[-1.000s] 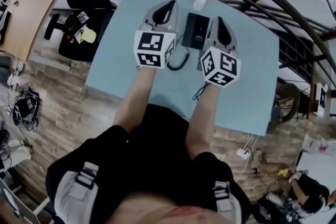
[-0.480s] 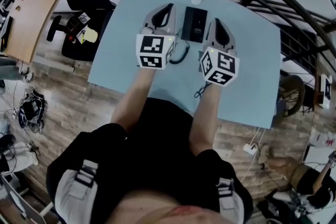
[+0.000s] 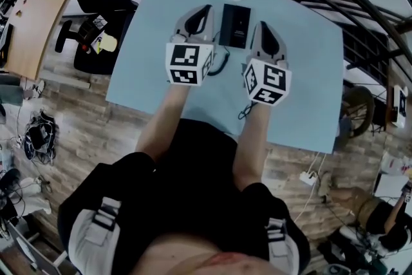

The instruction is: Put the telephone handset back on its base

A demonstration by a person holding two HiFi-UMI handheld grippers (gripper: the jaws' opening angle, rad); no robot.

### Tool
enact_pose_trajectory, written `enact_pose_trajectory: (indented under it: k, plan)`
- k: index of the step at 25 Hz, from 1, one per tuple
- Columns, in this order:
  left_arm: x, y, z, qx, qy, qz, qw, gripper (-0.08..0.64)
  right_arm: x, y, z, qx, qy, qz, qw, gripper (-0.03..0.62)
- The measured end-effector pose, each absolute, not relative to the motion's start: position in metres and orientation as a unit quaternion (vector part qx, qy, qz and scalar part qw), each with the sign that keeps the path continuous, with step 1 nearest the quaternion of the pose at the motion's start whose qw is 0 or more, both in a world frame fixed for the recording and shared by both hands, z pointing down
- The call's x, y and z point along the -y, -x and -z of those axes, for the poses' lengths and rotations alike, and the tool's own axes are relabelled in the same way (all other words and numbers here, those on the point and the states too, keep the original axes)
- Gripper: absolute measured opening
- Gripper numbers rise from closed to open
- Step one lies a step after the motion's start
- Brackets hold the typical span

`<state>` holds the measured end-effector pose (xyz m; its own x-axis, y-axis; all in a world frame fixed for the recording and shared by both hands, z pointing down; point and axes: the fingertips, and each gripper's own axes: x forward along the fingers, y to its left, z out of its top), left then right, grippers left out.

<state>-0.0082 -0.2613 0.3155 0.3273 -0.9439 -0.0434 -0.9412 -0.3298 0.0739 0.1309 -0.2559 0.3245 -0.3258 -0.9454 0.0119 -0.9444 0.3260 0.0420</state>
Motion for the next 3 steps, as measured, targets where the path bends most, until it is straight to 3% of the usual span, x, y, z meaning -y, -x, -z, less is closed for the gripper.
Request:
enact_pose_trajectory:
  k: [3]
  plan:
    - [0.2615,0.0050,-0.3188,0.575,-0.817,0.036,0.022,0.000,0.2581,-0.1289,-0.3258,0.816,-0.578,0.013,0.018,-0.011]
